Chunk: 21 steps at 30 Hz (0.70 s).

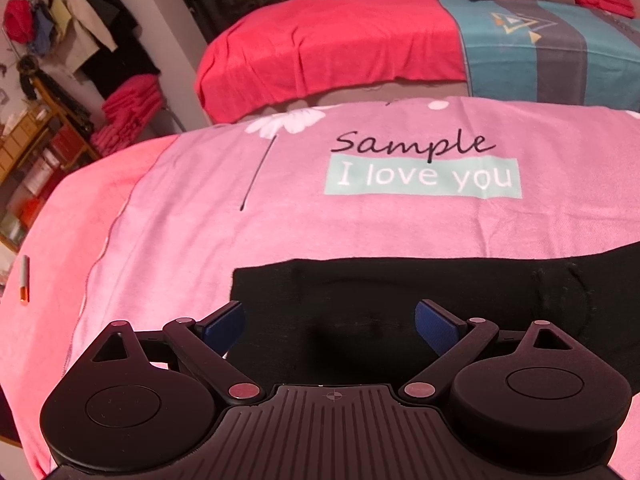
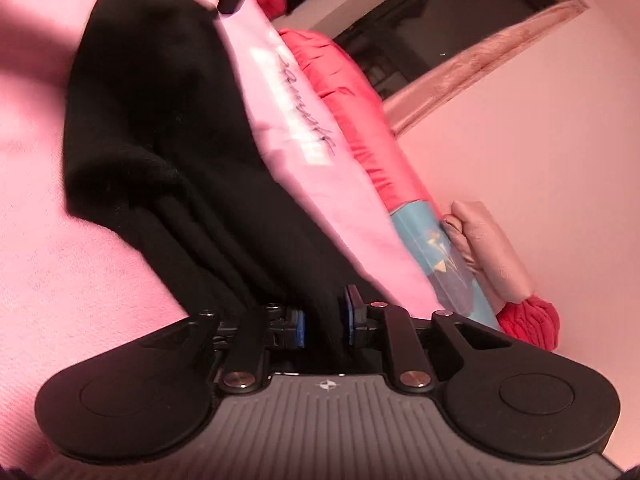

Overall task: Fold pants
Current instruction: 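Lift the strip end with the right gripper and fold it over toward the left gripper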

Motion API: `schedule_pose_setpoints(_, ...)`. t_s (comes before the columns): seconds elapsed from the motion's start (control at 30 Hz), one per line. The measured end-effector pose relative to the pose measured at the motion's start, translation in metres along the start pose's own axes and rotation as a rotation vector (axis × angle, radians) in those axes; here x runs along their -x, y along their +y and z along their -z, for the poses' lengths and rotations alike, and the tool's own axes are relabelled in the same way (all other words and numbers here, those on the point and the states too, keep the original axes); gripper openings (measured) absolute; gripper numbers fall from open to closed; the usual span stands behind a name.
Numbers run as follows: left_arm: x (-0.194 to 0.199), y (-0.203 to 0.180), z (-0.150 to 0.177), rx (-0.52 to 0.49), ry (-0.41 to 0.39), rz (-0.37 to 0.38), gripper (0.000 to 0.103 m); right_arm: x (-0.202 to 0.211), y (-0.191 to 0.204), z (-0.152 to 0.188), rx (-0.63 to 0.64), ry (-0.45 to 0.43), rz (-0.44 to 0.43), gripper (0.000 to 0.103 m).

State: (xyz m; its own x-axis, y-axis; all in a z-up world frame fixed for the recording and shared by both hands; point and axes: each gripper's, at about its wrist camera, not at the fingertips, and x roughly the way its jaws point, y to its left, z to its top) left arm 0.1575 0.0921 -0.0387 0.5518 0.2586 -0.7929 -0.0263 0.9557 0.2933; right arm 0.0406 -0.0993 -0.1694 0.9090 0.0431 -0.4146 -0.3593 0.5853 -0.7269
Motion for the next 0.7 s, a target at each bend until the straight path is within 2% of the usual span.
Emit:
schedule_pose_setpoints(0.1, 0.003, 0.001, -0.003, 0.030, -0.007, 0.027, 0.103, 0.014, -0.021, -0.004, -0.108, -0.067, 0.020, 0.018)
schedule_pose_setpoints(0.17, 0.007, -0.006, -0.006, 0.040, -0.024, 0.063, 0.103, 0.016, -0.014, -0.002, -0.045, -0.065, -0.017, 0.017)
schedule_pose_setpoints(0.23, 0.008, -0.023, -0.008, 0.036, -0.034, 0.110, 0.103, 0.007, 0.001, 0.005, 0.052, -0.006, -0.053, 0.017)
schedule_pose_setpoints(0.33, 0.003, -0.063, -0.005, -0.005, -0.032, 0.201, 0.103, 0.007, 0.002, 0.001, 0.018, -0.009, -0.024, 0.019)
schedule_pose_setpoints(0.37, -0.002, -0.079, -0.001, -0.028, -0.021, 0.226, 0.103, 0.008, 0.002, -0.001, 0.001, -0.007, -0.011, 0.024)
schedule_pose_setpoints(0.43, -0.016, -0.109, 0.007, -0.082, 0.025, 0.243, 0.103, 0.008, 0.001, 0.002, 0.003, -0.002, 0.037, 0.050)
schedule_pose_setpoints(0.47, -0.023, -0.120, 0.012, -0.112, 0.043, 0.231, 0.103, 0.010, -0.001, 0.004, 0.005, -0.005, 0.048, 0.056)
schedule_pose_setpoints(0.57, -0.025, -0.128, 0.024, -0.132, 0.000, 0.195, 0.103, 0.018, -0.017, 0.018, -0.011, 0.007, 0.069, 0.068)
schedule_pose_setpoints(0.7, -0.029, -0.119, 0.023, -0.107, 0.022, 0.234, 0.103, 0.037, -0.042, 0.054, -0.061, 0.056, 0.165, 0.076)
